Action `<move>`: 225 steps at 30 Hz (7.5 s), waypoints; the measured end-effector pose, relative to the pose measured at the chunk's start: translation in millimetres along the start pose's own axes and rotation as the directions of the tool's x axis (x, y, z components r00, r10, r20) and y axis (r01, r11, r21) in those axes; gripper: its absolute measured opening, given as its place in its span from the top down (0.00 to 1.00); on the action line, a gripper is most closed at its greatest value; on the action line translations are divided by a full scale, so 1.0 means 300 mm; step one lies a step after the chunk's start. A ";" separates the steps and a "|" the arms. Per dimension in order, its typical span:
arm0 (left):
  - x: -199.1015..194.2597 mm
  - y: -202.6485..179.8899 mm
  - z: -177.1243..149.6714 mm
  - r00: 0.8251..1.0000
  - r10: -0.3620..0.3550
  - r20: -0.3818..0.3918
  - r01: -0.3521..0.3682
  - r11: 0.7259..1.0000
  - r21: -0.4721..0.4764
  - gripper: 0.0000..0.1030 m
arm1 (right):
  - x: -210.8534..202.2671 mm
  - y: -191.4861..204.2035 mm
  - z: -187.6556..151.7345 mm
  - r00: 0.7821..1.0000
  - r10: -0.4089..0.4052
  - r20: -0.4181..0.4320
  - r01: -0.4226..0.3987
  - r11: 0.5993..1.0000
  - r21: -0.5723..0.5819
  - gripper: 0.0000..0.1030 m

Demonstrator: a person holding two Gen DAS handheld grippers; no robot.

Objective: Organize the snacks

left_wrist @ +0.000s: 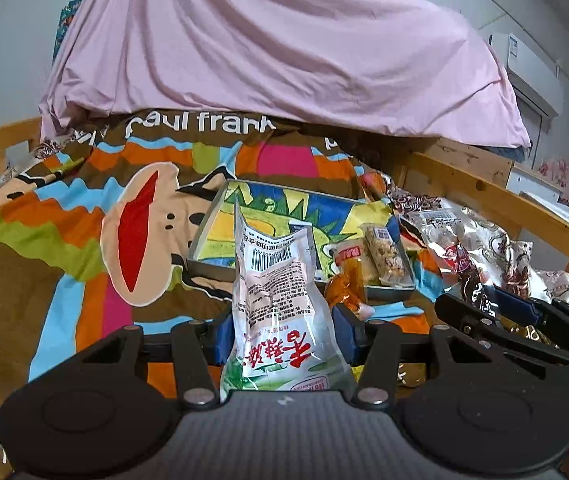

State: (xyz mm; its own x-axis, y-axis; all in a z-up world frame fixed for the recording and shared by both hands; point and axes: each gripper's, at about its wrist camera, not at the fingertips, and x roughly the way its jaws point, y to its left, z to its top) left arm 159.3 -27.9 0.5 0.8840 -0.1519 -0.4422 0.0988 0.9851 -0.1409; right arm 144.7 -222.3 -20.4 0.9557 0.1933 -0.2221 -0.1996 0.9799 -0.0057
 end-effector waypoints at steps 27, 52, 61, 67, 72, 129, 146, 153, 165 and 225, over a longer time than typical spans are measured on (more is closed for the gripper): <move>0.039 -0.066 0.078 0.996 -0.042 0.077 0.044 0.999 -0.021 0.47 | 0.014 -0.032 0.050 0.999 0.006 0.050 -0.009 0.999 0.049 0.54; 0.310 -0.090 0.230 0.998 -0.011 0.055 0.012 1.000 -0.008 0.47 | 0.352 -0.156 0.152 0.998 0.025 0.063 -0.031 0.995 0.096 0.54; 0.427 -0.088 0.280 0.999 0.003 0.047 -0.003 1.000 0.001 0.47 | 0.501 -0.213 0.156 0.998 0.019 0.064 -0.028 0.991 0.130 0.53; 0.534 -0.084 0.302 0.999 0.018 0.029 -0.019 1.000 0.022 0.47 | 0.610 -0.250 0.147 0.998 0.017 0.061 -0.027 0.987 0.159 0.53; 0.632 -0.072 0.317 1.000 0.025 0.013 -0.025 1.000 0.020 0.47 | 0.714 -0.300 0.136 0.999 0.021 0.045 -0.029 0.982 0.189 0.53; 1.064 -0.054 0.240 0.979 0.123 -0.162 -0.118 0.992 0.043 0.45 | 1.048 -0.381 0.010 0.992 0.063 -0.105 -0.041 0.979 0.198 0.52; 1.037 -0.001 0.208 0.988 0.066 -0.138 -0.075 0.995 -0.067 0.16 | 0.955 -0.428 0.057 1.000 0.025 -0.013 -0.022 0.974 0.226 0.27; 0.933 0.026 0.230 0.996 0.056 -0.065 -0.062 0.994 -0.086 0.07 | 0.813 -0.417 0.160 0.999 -0.017 0.048 0.008 0.983 0.185 0.16; 0.595 0.026 0.284 0.990 0.083 0.114 -0.074 0.994 -0.084 0.01 | 0.537 -0.316 0.279 0.996 0.003 0.094 -0.017 0.989 0.149 0.01; -0.023 0.167 -0.159 0.994 0.110 -0.025 -0.111 0.991 -0.069 0.00 | -0.011 0.043 -0.083 0.978 -0.005 -0.209 0.003 1.000 -0.010 0.01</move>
State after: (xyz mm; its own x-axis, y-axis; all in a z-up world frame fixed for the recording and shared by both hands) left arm 136.5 18.6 -45.8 0.8780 -0.0448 -0.4766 -0.0320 0.9879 -0.1518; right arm 133.7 -211.5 -43.9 0.8904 0.1737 -0.4206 -0.1988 0.9799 -0.0161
